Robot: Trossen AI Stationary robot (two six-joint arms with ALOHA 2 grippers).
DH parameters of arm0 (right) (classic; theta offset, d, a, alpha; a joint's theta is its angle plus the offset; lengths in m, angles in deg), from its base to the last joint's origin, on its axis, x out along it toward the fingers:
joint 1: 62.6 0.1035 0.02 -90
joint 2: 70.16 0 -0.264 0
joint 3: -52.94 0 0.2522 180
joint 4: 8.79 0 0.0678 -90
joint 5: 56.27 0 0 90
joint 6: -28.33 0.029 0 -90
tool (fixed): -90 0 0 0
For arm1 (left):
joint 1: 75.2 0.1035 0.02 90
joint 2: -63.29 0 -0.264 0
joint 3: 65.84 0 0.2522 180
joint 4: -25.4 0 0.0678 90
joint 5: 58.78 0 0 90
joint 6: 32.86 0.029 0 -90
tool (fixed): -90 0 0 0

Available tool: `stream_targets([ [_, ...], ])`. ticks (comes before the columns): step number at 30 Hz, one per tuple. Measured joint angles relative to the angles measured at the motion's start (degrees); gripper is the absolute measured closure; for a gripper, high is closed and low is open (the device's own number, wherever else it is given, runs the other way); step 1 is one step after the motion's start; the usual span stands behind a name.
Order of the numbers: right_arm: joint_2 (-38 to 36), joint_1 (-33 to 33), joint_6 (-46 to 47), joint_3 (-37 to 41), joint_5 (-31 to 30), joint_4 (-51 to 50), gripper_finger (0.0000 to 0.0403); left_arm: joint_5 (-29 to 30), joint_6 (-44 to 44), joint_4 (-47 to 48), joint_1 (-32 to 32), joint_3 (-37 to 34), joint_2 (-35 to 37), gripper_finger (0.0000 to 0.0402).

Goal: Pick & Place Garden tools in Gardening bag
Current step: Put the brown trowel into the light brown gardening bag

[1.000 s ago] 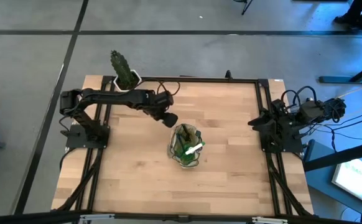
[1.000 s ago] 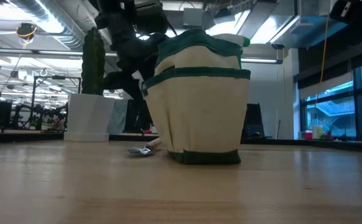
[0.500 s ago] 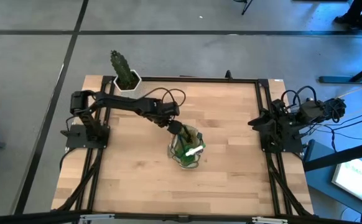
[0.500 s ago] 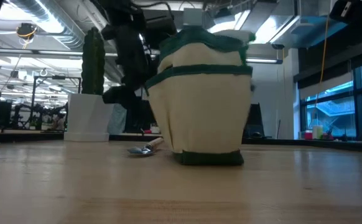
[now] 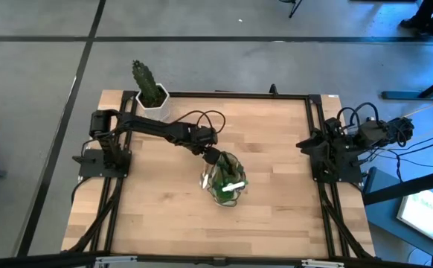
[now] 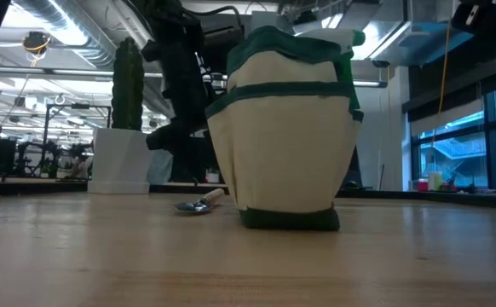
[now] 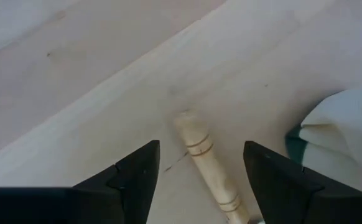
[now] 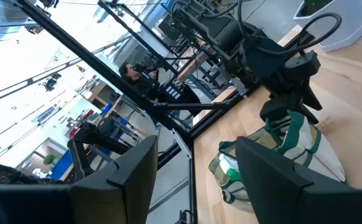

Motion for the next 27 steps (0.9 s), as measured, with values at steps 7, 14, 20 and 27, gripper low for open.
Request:
stream_targets([
  [7,0.0,0.0,0.0,0.0,0.0,0.0,0.0183,0.6,0.5,0.0,0.5,0.0,0.0,0.0174],
  [14,0.0,0.0,0.0,0.0,0.0,0.0,0.0183,1.8,2.7,-0.2,0.3,0.0,0.0,0.0174],
  [20,0.0,0.0,0.0,0.0,0.0,0.1,0.0183,3.8,13.5,-1.2,-0.4,-0.1,3.6,0.0174],
  [27,0.0,0.0,0.2,0.0,0.0,0.1,0.0182,-4.6,23.6,0.3,4.2,-0.3,4.2,0.0174],
])
